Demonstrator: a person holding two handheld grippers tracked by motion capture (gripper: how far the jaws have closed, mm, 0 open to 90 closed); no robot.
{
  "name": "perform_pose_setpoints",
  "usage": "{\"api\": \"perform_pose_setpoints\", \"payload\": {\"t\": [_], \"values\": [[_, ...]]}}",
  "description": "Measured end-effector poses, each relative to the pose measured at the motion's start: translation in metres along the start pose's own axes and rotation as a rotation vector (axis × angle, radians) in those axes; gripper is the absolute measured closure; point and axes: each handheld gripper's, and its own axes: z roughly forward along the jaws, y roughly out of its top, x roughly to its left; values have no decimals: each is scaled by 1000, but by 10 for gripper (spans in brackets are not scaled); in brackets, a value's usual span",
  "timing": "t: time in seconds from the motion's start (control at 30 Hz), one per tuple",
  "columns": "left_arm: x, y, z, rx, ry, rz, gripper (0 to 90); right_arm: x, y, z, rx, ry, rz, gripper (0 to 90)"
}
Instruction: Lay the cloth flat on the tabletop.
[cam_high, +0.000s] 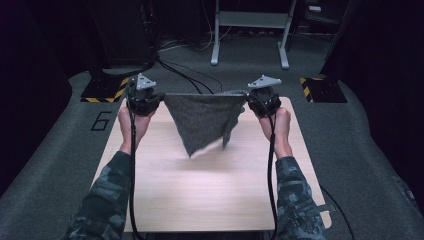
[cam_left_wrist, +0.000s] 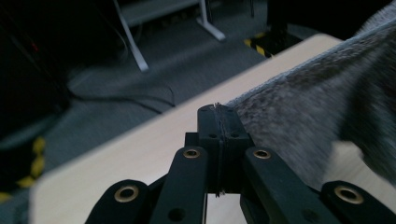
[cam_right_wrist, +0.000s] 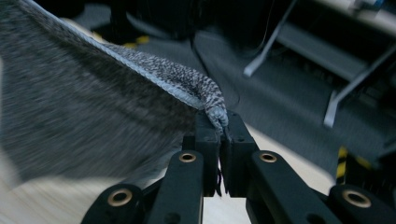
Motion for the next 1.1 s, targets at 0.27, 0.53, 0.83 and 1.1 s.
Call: {"api": "perform_pose_setpoints", "payload": {"t": [0.27,0.53,0.83,1.1], "values": [[-56,-90,-26,54,-90,114,892,47,-82,-31,46,93,-84,830],[-99,-199,-16,213,-255,16,888,94,-198,-16,220,238,9,771],[-97,-226,-41,208,-365,-120,531,88,-228,-48,195,336,132,471],[-74,-188,-11,159,-321,-146,248,70,-194,-19,148,279,161,258]]}}
